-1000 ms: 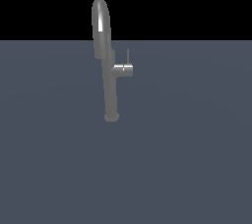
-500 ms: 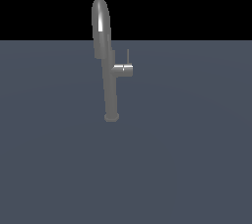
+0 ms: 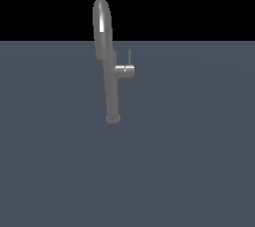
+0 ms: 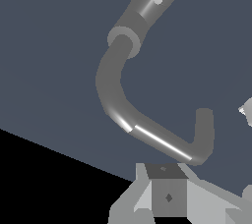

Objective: Turn on the faucet by rotating a designated handle.

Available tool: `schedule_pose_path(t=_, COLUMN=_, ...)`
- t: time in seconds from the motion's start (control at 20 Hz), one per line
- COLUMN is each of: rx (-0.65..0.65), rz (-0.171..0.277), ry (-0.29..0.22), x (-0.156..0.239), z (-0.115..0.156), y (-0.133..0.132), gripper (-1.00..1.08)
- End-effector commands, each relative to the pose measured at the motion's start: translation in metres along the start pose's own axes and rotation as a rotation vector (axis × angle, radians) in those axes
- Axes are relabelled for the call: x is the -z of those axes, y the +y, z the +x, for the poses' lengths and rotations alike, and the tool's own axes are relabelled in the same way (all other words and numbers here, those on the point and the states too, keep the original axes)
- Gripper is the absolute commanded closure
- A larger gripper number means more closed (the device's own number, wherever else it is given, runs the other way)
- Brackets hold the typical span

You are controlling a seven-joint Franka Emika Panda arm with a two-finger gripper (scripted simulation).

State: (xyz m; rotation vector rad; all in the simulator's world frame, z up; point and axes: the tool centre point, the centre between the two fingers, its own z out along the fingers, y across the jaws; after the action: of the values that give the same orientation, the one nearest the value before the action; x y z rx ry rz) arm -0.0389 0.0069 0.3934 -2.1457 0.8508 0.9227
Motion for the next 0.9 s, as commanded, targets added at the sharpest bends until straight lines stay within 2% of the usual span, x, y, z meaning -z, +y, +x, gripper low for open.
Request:
schedule_pose_path(t=0.0, rx=-0.049, rz=0.051, ry=-0.054, x=0.000, z=0.018, y=-0.005, gripper=1.08)
schedule_pose_path(t=0.6, rx=-0.292, rz=0.299, ry=-0.315, x=-0.013, z=0.107, y=-0.018, gripper=1.08)
schedule_pose_path(t=0.85, rx=-0.375, rz=0.382, ry=-0.403, x=-0.023, z=0.136, y=-0.019, gripper=1.08)
